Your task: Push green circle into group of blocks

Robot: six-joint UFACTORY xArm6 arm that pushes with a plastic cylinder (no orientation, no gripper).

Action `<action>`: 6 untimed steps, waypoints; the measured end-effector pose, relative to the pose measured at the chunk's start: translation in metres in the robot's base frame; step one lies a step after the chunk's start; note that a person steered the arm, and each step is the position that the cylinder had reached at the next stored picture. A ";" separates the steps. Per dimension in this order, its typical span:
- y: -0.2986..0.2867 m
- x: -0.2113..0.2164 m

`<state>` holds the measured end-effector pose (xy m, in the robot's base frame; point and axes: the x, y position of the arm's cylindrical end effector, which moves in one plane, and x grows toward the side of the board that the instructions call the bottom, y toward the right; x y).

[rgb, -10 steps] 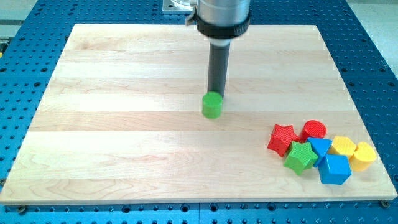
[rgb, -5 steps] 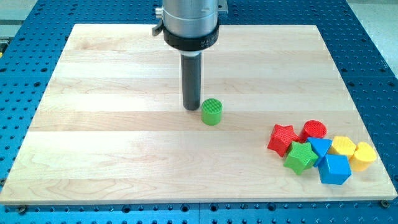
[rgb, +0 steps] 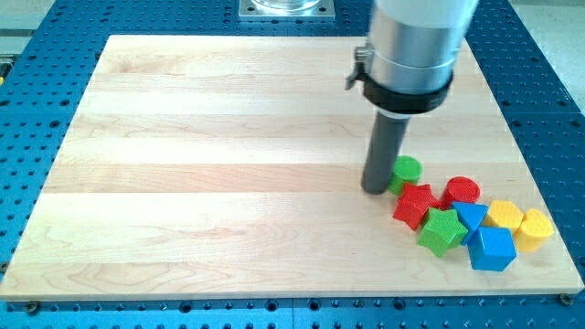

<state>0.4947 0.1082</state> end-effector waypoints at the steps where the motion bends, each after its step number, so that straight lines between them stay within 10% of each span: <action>1: 0.019 -0.013; 6: 0.072 -0.034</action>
